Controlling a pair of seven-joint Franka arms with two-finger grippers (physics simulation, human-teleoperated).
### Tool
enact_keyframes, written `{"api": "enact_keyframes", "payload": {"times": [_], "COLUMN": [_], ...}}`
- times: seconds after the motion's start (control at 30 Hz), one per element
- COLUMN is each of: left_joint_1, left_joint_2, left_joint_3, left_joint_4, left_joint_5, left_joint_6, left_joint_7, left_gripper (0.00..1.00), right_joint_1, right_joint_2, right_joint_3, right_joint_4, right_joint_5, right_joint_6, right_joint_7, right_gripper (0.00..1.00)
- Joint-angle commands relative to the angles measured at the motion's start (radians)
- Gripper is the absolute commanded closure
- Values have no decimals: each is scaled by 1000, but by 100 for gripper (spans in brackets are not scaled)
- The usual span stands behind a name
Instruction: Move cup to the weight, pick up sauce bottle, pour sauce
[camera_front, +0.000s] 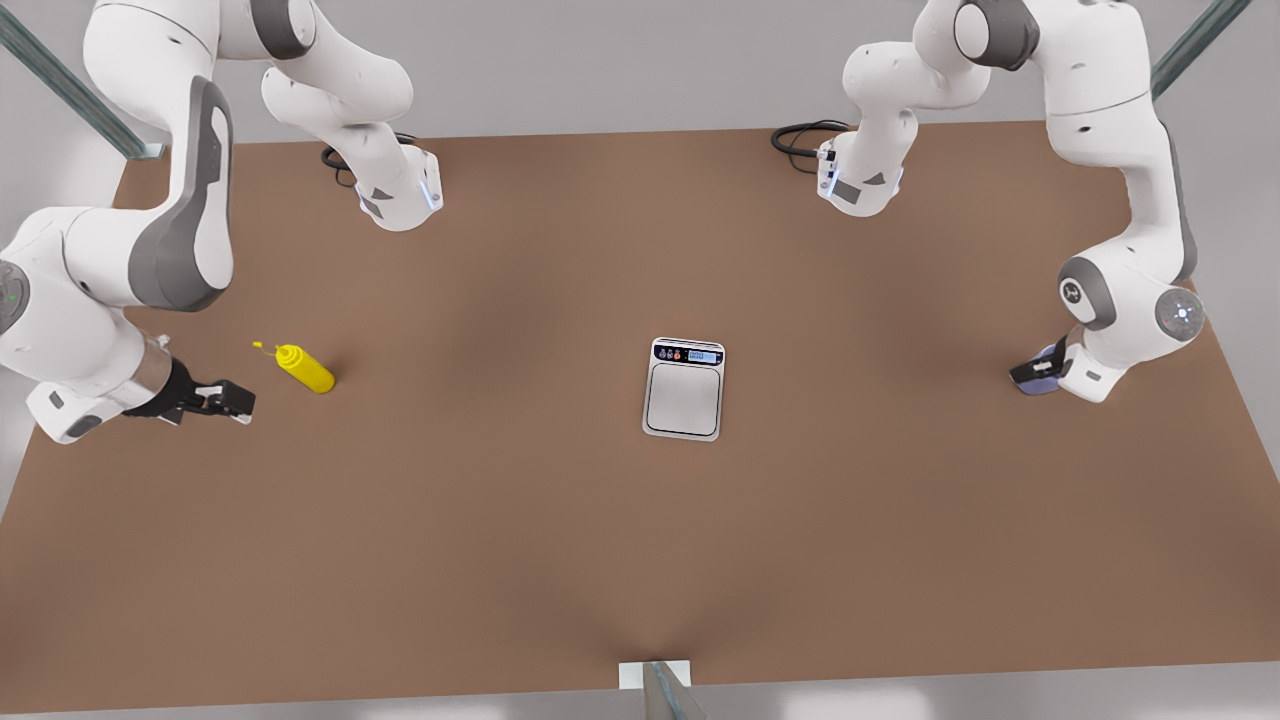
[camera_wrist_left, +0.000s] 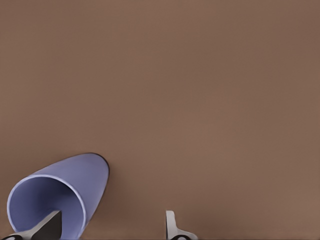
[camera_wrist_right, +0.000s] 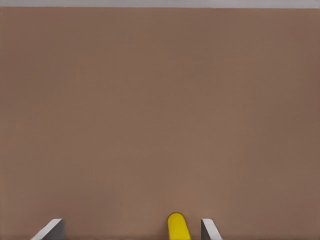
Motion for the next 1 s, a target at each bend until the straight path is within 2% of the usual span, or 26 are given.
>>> {"api": "enact_keyframes", "payload": {"times": [0.0, 0.43, 0.5, 0.57, 0.6, 0.63, 0.8, 0.9, 0.97], "left_joint_1": [1, 1, 1, 1, 1, -2, -3, -2, -2], "left_joint_2": [0, 47, 57, 57, 57, 57, 63, 75, 87], "left_joint_3": [4, 47, 47, 45, 45, 45, 47, 47, 47], "left_joint_4": [-2, -25, -25, -54, -60, -63, -68, -68, -68], "left_joint_5": [-6, -3, -3, -3, -4, -4, -4, -4, -4], "left_joint_6": [-2, 53, 69, 92, 101, 101, 102, 115, 128], "left_joint_7": [0, 25, 26, 25, 25, 15, 15, 15, 15], "left_gripper": [0, 0, 11, 12, 32, 37, 49, 51, 57], "right_joint_1": [1, 1, 1, 2, 2, 2, 2, 2, 2], "right_joint_2": [0, 3, 5, 6, 6, 6, 13, 13, 13], "right_joint_3": [0, 0, 0, 0, 0, 0, 0, 0, 0], "right_joint_4": [0, 0, 0, 0, 0, 0, 2, 2, 2], "right_joint_5": [0, -5, -5, -5, -5, -5, -6, -6, -6], "right_joint_6": [0, 0, 2, 2, 2, 2, 8, 8, 8], "right_joint_7": [0, 0, 0, 0, 0, 0, 0, 0, -3], "right_gripper": [0, 0, 0, 0, 0, 0, 0, 0, 0]}}
